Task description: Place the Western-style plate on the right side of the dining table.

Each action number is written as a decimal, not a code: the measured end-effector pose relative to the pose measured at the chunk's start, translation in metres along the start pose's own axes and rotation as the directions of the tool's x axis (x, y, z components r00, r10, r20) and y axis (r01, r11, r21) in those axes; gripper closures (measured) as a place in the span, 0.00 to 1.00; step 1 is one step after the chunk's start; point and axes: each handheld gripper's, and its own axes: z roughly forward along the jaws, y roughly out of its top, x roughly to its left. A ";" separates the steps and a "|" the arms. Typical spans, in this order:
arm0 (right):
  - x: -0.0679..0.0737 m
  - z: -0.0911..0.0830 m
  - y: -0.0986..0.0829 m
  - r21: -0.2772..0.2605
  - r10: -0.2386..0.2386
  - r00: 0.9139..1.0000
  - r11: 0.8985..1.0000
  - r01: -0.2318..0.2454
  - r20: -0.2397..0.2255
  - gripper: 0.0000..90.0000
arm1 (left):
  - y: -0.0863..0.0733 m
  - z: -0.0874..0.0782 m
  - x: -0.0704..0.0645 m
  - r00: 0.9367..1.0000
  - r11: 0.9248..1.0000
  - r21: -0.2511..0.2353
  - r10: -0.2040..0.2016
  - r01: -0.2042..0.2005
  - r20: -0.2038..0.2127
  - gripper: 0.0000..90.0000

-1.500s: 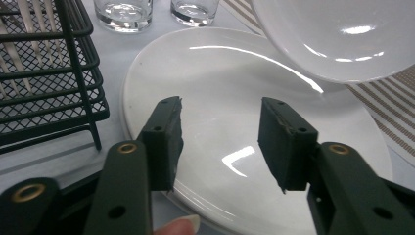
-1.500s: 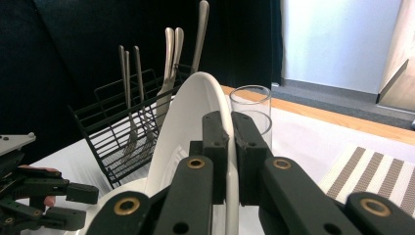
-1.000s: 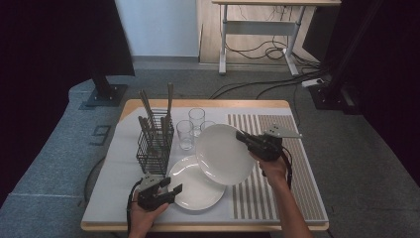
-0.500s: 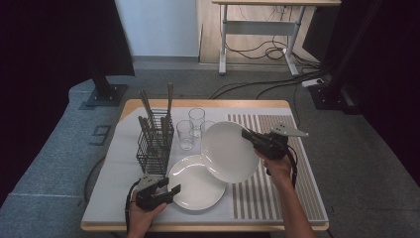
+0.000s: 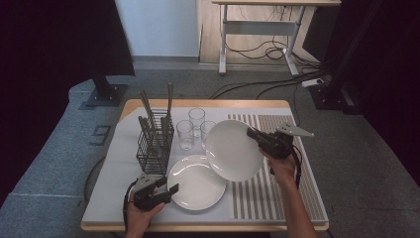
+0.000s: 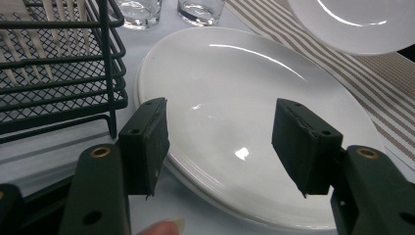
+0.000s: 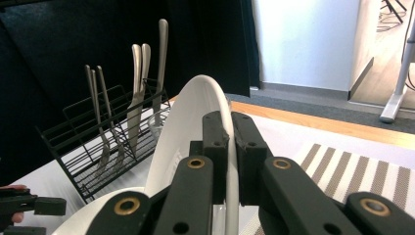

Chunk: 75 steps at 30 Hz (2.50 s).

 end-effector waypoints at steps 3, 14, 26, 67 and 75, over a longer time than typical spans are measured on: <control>-0.002 0.000 -0.001 0.000 -0.003 1.000 1.000 0.003 0.004 0.95 | 0.000 -0.001 0.000 1.000 1.000 0.001 0.004 -0.004 -0.003 0.43; -0.010 -0.002 -0.003 -0.006 0.013 1.000 1.000 -0.013 0.023 0.95 | 0.001 -0.005 0.004 1.000 1.000 -0.006 -0.004 0.004 -0.008 0.43; -0.019 -0.006 -0.004 -0.010 0.031 0.999 0.999 -0.030 0.045 0.95 | 0.001 -0.004 0.003 1.000 1.000 0.002 0.000 0.000 -0.002 0.43; -0.056 -0.022 -0.004 -0.014 0.073 0.987 0.997 -0.072 0.141 0.95 | 0.001 -0.005 0.004 1.000 1.000 0.011 0.007 -0.007 -0.002 0.43; -0.063 -0.023 -0.005 -0.005 0.072 0.985 0.997 -0.072 0.159 0.95 | 0.000 -0.004 0.004 1.000 1.000 0.019 0.009 -0.009 -0.002 0.43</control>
